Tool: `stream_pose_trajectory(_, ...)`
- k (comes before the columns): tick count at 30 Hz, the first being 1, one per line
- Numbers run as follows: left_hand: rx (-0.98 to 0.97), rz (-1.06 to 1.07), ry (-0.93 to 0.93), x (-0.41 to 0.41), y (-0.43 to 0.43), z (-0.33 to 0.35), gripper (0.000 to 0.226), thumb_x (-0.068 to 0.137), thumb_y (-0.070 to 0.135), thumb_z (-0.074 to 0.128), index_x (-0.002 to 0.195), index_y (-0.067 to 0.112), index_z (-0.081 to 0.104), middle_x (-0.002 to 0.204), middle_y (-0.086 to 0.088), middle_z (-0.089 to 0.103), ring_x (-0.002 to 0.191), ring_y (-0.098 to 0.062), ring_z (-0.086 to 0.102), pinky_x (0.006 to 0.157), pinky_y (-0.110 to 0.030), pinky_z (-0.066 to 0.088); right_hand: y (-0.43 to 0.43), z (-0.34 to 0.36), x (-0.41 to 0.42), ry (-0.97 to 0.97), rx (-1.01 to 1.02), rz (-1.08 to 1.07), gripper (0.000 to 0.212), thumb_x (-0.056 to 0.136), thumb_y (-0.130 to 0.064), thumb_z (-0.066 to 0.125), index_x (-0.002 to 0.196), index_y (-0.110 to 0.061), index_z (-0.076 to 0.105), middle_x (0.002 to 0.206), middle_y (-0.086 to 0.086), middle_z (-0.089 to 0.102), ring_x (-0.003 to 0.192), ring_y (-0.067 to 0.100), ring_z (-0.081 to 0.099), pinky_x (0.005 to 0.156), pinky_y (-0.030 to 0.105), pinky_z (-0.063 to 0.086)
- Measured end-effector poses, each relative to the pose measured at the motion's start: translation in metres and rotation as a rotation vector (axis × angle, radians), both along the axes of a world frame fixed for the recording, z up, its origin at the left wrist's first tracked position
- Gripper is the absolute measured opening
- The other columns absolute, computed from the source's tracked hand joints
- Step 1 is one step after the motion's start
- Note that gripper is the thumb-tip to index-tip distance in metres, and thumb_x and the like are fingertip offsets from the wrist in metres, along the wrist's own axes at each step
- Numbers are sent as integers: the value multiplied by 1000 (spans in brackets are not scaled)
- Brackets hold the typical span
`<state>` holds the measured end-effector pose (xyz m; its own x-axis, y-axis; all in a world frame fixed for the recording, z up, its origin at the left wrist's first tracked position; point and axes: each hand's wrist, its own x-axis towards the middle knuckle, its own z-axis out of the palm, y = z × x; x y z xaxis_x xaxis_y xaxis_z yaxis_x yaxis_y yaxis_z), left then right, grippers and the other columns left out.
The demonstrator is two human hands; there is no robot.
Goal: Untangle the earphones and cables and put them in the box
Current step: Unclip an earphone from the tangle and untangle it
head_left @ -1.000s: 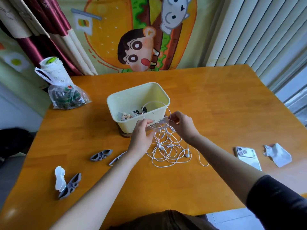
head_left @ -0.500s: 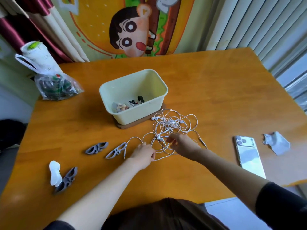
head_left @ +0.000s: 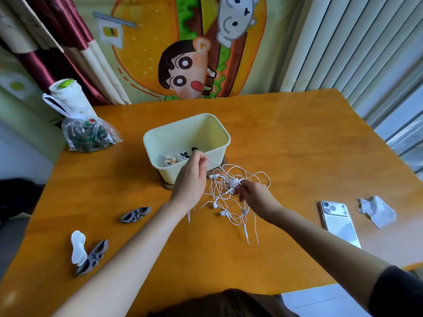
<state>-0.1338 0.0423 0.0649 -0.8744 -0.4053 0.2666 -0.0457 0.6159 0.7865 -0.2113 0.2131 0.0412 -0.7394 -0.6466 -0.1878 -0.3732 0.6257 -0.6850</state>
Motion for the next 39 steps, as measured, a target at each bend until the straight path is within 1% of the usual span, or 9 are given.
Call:
stream_pose_trajectory(7,1,-44,-169,8,-23,11,13,100,13,44,93,10,54,68,8,47,60,-7,43,51,-13,34,1,69,-30,138,-223,-158,22,96,-21,50,79,-13,61,59,-5,51,51,11,50,54,25,44)
stream_pose_trajectory(11,65,-60,-278,15,-21,7,25,101,14,41,80,11,55,67,6,47,62,-8,44,61,-16,41,0,108,-42,316,-285,-193,23,97,-25,49,79,-16,62,60,-8,51,53,4,45,49,11,35)
stream_pose_trajectory(14,93,-15,-337,18,-25,4,28,101,18,40,75,15,50,67,1,49,65,-16,48,58,-20,39,4,124,-51,376,-307,-272,25,97,-25,48,79,-15,62,61,-7,53,56,8,51,56,18,41)
stream_pose_trajectory(17,128,4,-261,18,-24,19,26,102,18,40,81,16,55,70,-8,54,66,-22,55,54,-18,40,8,126,-53,339,-220,-268,24,97,-20,46,83,-11,64,69,1,62,65,18,59,62,28,47)
stream_pose_trajectory(21,129,-76,-103,7,-11,56,23,99,17,46,84,16,63,61,-2,52,56,-13,50,53,-12,39,3,116,-42,299,-4,-141,25,96,-12,46,92,-5,69,83,5,67,73,18,61,55,20,42)
stream_pose_trajectory(24,116,-181,-70,-1,-2,75,20,99,20,48,94,15,67,64,4,54,58,-9,52,55,-16,43,-6,115,-31,247,-54,-72,22,96,-12,48,96,-1,68,80,4,65,65,11,59,52,4,41)
stream_pose_trajectory(27,110,-203,-45,-4,0,81,20,98,24,49,97,17,68,55,15,51,56,-10,44,55,-32,44,-14,120,-22,223,-129,-52,23,96,-16,51,104,2,62,75,-1,60,60,3,54,52,3,41)
stream_pose_trajectory(32,184,-220,-35,1,4,80,20,99,20,48,98,19,68,51,17,49,50,-1,42,52,-15,33,-18,126,-7,274,-188,-39,53,88,-16,64,131,-4,38,92,-6,55,76,8,54,62,8,42)
stream_pose_trajectory(39,426,-186,91,3,12,92,22,98,16,49,93,22,70,69,2,55,65,-1,56,69,-17,50,-37,115,16,175,-228,188,9,91,-15,59,92,-6,57,77,-6,60,56,5,61,61,24,55)
